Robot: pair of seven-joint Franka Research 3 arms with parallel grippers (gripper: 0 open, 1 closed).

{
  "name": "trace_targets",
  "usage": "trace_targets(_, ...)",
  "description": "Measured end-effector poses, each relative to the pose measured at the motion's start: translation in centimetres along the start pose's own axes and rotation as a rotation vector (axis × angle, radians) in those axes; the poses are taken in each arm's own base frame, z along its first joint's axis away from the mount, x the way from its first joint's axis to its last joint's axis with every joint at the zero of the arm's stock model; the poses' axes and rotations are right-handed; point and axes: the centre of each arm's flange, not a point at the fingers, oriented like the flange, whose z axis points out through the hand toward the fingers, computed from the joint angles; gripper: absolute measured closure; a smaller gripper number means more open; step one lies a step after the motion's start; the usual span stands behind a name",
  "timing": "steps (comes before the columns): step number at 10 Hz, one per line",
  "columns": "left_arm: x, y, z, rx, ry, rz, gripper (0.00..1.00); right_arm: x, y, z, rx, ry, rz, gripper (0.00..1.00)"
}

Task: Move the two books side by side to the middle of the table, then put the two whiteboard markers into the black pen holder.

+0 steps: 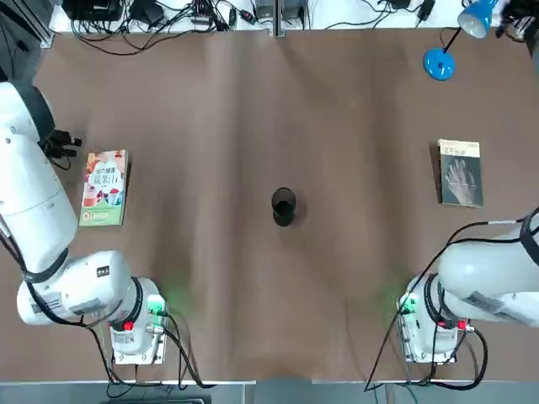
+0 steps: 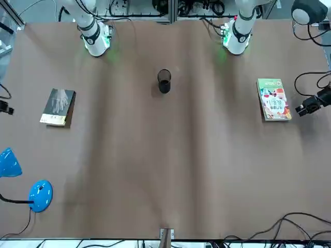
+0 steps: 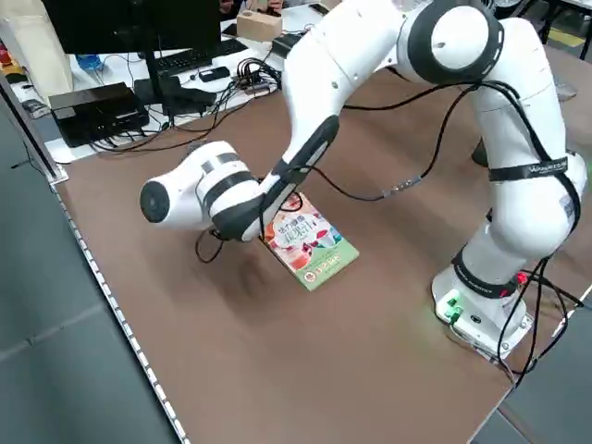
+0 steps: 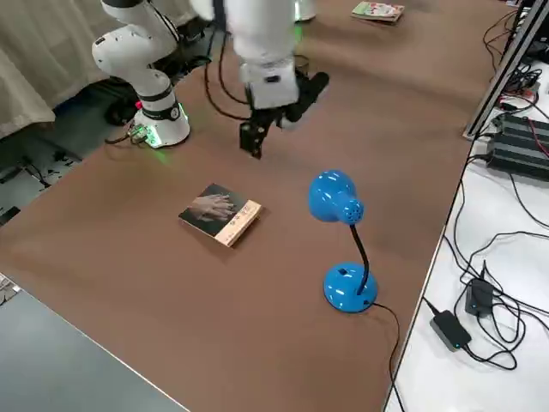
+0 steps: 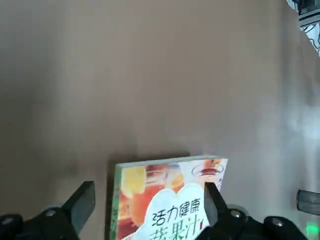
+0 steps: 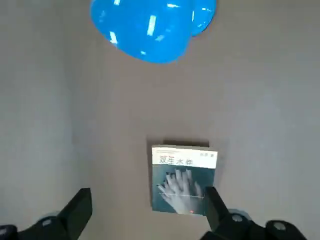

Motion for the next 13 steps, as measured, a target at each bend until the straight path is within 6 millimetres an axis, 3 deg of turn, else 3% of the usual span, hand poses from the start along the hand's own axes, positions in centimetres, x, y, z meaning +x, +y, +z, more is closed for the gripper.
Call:
trace_targets(1, -0.8, -1.0, 0.4, -0.025, 0.002, -0.004, 0.04, -1.6, 3.4, 0.3, 0.075, 0.016, -0.047, 0.0)
trace_targets(2, -1.4, -1.8, 1.2, -0.045, -0.001, 0.003, 0.04, -2.9, 6.5, 1.8, 0.166, 0.023, -0.083, 0.0)
trace_targets(3, -1.8, -2.4, 2.0, -0.054, -0.012, 0.018, 0.04, -3.9, 10.0, 4.7, 0.265, 0.036, -0.119, 0.0)
trace_targets(6, -2.3, -3.3, 3.5, -0.076, -0.041, 0.048, 0.03, -5.8, 19.1, 17.5, 0.526, 0.092, -0.159, 0.0)
trace_targets(8, -2.3, -2.7, 4.0, -0.129, -0.051, 0.048, 0.03, -6.4, 21.7, 24.8, 0.634, 0.103, -0.125, 0.0)
trace_targets(13, -2.4, -2.7, 5.7, -0.172, -0.074, 0.05, 0.03, -4.5, 23.3, 32.5, 0.734, 0.154, -0.066, 0.0)
